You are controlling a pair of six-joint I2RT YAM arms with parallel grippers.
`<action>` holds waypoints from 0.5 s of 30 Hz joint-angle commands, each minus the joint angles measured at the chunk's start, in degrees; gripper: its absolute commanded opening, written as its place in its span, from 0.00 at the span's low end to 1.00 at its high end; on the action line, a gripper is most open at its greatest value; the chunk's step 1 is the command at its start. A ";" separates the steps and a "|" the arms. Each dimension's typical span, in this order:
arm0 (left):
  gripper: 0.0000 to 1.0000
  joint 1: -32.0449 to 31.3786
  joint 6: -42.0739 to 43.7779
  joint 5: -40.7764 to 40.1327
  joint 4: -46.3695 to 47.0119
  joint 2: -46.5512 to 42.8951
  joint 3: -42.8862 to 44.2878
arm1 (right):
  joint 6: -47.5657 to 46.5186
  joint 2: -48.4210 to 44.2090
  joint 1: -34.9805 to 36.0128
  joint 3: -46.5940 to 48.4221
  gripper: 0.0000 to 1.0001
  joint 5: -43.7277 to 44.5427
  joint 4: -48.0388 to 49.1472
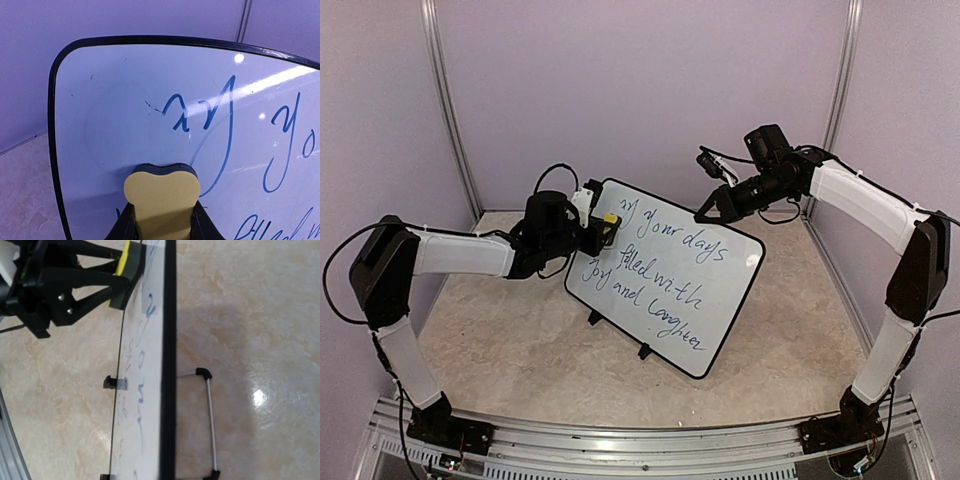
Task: Erase the whiteboard
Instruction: Erase the center of the whiteboard.
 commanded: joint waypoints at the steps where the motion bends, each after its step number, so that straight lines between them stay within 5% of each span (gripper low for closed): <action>1: 0.15 -0.02 -0.80 1.70 -3.85 1.82 1.10 | -5.16 -2.84 2.01 -0.21 0.00 -3.48 1.17; 15: 0.15 -0.50 -0.56 5.24 -8.09 6.91 14.52 | -5.16 -2.75 2.16 -0.04 0.00 -3.10 0.88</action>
